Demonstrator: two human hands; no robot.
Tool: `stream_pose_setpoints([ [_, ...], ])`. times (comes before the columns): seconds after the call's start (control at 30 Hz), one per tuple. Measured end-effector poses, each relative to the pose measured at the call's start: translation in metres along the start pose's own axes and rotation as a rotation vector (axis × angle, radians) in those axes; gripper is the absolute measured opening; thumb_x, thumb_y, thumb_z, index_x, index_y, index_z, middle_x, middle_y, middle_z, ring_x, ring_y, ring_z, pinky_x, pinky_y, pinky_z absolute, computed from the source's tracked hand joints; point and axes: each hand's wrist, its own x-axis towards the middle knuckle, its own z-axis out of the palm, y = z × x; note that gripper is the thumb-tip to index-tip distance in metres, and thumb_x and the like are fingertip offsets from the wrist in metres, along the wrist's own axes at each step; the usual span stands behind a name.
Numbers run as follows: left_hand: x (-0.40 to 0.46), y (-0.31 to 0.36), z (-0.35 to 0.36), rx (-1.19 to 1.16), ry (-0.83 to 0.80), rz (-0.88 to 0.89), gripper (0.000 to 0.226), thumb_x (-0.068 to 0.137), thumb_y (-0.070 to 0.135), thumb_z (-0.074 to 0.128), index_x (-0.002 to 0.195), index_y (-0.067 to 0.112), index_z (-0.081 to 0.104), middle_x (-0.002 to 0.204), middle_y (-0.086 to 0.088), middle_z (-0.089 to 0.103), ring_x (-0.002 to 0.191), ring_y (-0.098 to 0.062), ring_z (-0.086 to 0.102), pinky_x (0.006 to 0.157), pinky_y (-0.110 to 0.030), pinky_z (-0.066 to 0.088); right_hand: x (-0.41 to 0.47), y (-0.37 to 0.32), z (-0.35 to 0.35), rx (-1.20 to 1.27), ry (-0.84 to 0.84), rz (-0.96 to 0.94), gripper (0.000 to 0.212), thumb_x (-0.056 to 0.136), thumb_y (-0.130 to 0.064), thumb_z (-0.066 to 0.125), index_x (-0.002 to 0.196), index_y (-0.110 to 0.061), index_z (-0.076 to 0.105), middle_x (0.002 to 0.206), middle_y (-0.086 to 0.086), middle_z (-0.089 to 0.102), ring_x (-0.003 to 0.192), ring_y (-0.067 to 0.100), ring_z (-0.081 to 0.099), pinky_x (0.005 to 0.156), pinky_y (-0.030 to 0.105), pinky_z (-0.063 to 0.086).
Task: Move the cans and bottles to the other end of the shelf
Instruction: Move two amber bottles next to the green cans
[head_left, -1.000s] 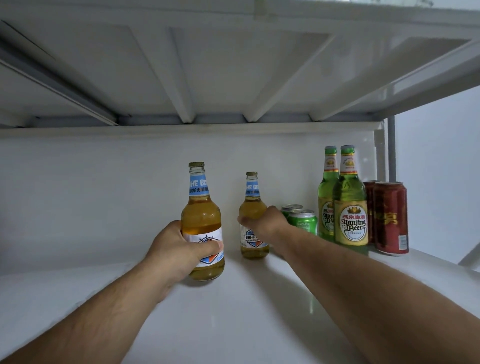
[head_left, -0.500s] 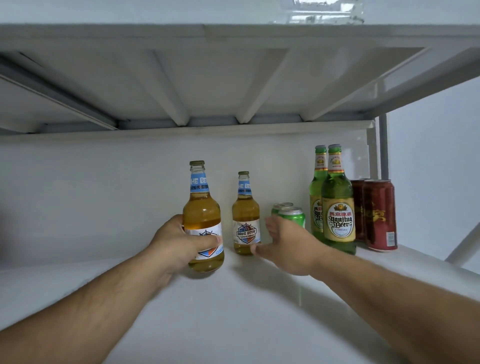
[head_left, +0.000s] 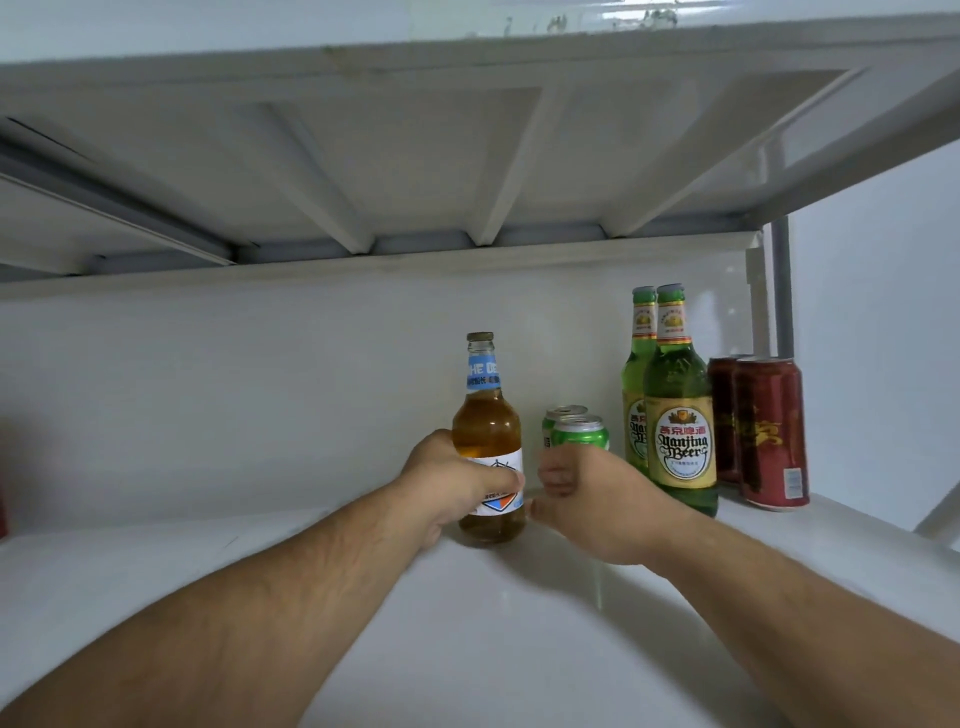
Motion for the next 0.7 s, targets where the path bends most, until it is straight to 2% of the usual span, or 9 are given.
stream_pose_setpoints([
  [0.1, 0.0021, 0.0007, 0.0069, 0.022, 0.000, -0.011, 0.053, 0.052, 0.019, 0.094, 0.102, 0.016, 0.078, 0.092, -0.004, 0.081, 0.085, -0.022, 0.079, 0.089, -0.044, 0.063, 0.0001, 0.0028, 0.0001, -0.017, -0.015, 0.026, 0.027, 0.076, -0.028, 0.070, 0.069, -0.020, 0.045, 0.065, -0.003, 0.044, 0.061, 0.016, 0.042, 0.057, 0.034, 0.037],
  [0.23, 0.0037, 0.0006, 0.0104, 0.041, 0.008, -0.016, 0.072, 0.034, 0.034, 0.090, 0.104, 0.019, 0.077, 0.092, -0.002, 0.081, 0.085, -0.021, 0.079, 0.087, -0.043, 0.064, 0.0002, 0.0030, 0.0019, -0.003, -0.045, 0.026, 0.018, 0.076, -0.026, 0.067, 0.071, -0.019, 0.052, 0.067, -0.003, 0.053, 0.062, 0.016, 0.047, 0.058, 0.032, 0.041],
  [0.37, 0.0047, 0.0001, 0.0108, 0.041, 0.015, -0.016, 0.064, 0.041, 0.031, 0.089, 0.103, 0.018, 0.077, 0.093, -0.003, 0.081, 0.086, -0.022, 0.079, 0.089, -0.044, 0.063, 0.0012, 0.0026, 0.0027, 0.025, -0.056, 0.032, 0.013, 0.075, -0.030, 0.066, 0.079, -0.019, 0.060, 0.077, 0.002, 0.066, 0.068, 0.020, 0.059, 0.063, 0.037, 0.052],
  [0.5, 0.0033, -0.0006, 0.0098, 0.038, -0.001, -0.005, 0.060, 0.047, 0.029, 0.091, 0.105, 0.019, 0.078, 0.094, -0.003, 0.081, 0.087, -0.022, 0.079, 0.091, -0.044, 0.063, -0.0008, 0.0012, 0.0020, 0.025, -0.071, 0.027, 0.006, 0.081, -0.023, 0.067, 0.079, -0.023, 0.061, 0.078, 0.001, 0.068, 0.069, 0.015, 0.060, 0.064, 0.034, 0.053],
  [0.63, 0.0074, -0.0045, 0.0096, 0.040, -0.020, 0.006, 0.083, 0.029, 0.044, 0.088, 0.108, 0.022, 0.077, 0.096, -0.001, 0.082, 0.089, -0.021, 0.079, 0.092, -0.044, 0.062, -0.0025, -0.0012, 0.0015, 0.014, -0.073, 0.041, 0.009, 0.081, -0.022, 0.067, 0.077, -0.025, 0.059, 0.075, -0.003, 0.066, 0.066, 0.014, 0.058, 0.060, 0.030, 0.050],
  [0.7, 0.0082, -0.0065, 0.0097, 0.041, -0.026, 0.013, 0.083, 0.030, 0.045, 0.088, 0.109, 0.022, 0.077, 0.096, 0.000, 0.082, 0.090, -0.021, 0.079, 0.092, -0.044, 0.062, -0.0034, -0.0020, 0.0024, -0.002, -0.075, 0.050, 0.010, 0.082, -0.023, 0.067, 0.078, -0.025, 0.058, 0.075, -0.005, 0.066, 0.067, 0.014, 0.060, 0.060, 0.029, 0.050],
])
